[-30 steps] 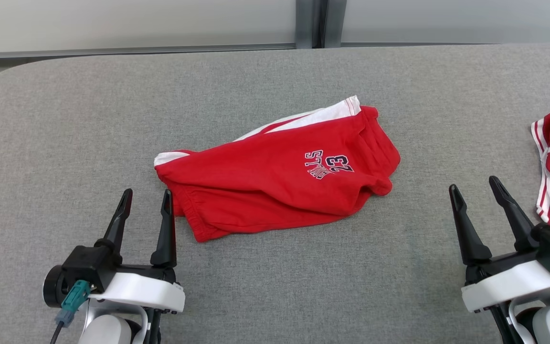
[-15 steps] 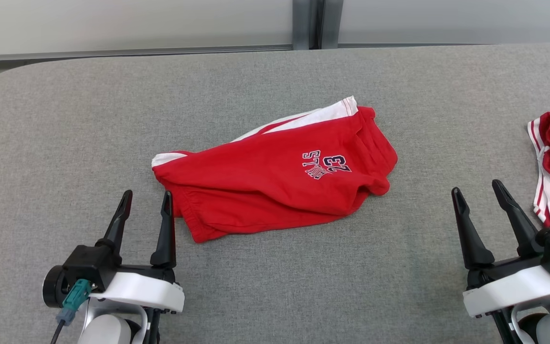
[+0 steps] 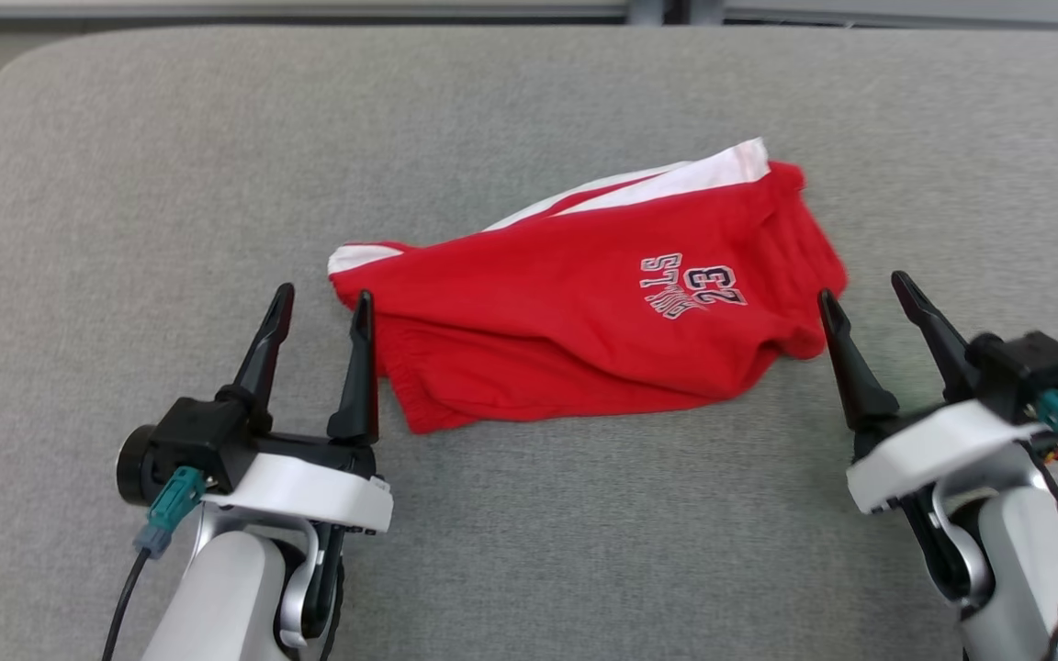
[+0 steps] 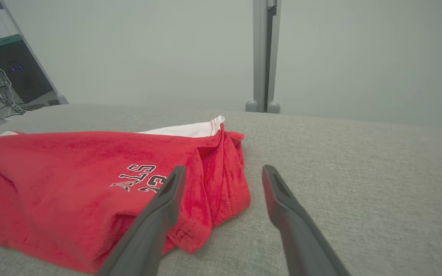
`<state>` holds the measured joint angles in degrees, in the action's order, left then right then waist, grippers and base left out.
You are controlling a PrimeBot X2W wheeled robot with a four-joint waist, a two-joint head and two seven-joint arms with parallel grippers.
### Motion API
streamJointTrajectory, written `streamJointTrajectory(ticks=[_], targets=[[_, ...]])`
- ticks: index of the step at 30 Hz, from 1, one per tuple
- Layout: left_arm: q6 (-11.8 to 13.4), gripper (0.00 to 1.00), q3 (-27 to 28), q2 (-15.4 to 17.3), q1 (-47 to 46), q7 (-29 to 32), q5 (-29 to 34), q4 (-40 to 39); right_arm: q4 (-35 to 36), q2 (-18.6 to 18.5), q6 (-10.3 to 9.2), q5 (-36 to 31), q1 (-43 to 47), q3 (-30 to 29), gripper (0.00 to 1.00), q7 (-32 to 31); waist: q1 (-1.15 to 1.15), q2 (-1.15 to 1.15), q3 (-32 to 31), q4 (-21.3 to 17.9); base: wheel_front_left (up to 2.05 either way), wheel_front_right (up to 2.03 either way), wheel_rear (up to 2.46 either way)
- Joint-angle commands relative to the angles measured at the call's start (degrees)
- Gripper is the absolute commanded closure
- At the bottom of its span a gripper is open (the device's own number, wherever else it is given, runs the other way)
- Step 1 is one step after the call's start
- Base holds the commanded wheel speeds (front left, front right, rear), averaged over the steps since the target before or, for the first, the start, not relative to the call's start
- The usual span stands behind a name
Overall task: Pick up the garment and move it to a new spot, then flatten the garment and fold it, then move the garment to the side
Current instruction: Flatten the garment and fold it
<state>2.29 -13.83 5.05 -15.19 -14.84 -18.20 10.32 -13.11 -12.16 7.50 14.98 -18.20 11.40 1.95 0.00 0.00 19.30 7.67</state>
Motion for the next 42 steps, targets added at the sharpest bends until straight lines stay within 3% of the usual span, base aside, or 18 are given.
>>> streamJointTrajectory(ticks=[1,11,12,13,14,15,22,30,42], targets=[[-0.27,0.0,-0.09,0.05,-1.04,-0.31,-0.27,0.3,-2.03,-0.55,-0.02,0.38,-1.46,0.55,0.0,-0.1,0.0,0.0,1.85,1.86,0.0,0.0,0.0],[-0.54,0.0,0.77,-1.18,-1.76,-0.38,-0.09,0.44,-18.34,1.87,-0.02,2.35,-6.22,1.99,0.0,-1.24,0.0,0.0,2.86,2.81,0.0,0.0,0.0],[-0.59,0.0,0.97,-1.22,-1.66,-0.38,0.05,0.42,-19.18,2.22,-0.02,2.77,-6.2,2.36,0.35,-1.72,0.0,0.0,2.78,2.59,0.0,0.0,0.0],[-0.59,0.0,0.97,-1.22,-1.66,-0.38,0.05,0.42,-19.18,2.22,-0.02,2.77,-6.2,2.36,0.35,-1.72,0.0,0.0,2.78,2.59,0.0,0.0,0.0],[-0.69,0.0,1.15,-1.22,-1.59,-0.38,0.23,0.39,-19.82,2.44,-0.02,3.24,-6.44,2.72,0.93,-1.71,0.0,0.0,2.71,2.43,0.0,0.0,0.0],[-0.73,0.0,1.33,-1.23,-1.54,-0.38,0.44,0.34,-20.49,2.7,-0.02,3.94,-6.63,2.99,1.0,-1.88,0.0,0.0,2.62,2.23,0.0,0.0,0.0],[-1.04,0.0,2.46,-1.29,-0.19,-0.39,1.7,-0.04,-19.71,3.11,-0.01,6.4,-6.19,3.89,1.0,2.76,0.0,0.0,0.78,-0.04,0.0,0.0,0.0],[-0.79,0.0,3.83,-0.47,2.55,-0.4,2.12,-0.43,-14.46,4.94,-0.02,7.87,1.0,2.37,1.0,6.7,0.0,0.0,-2.02,-4.25,0.0,0.0,0.0],[-0.21,0.0,3.4,0.09,4.67,0.23,1.6,-1.16,-7.68,4.28,-0.02,7.24,9.31,-4.69,1.0,5.74,0.0,0.0,-4.23,-5.87,0.0,0.0,0.0]])
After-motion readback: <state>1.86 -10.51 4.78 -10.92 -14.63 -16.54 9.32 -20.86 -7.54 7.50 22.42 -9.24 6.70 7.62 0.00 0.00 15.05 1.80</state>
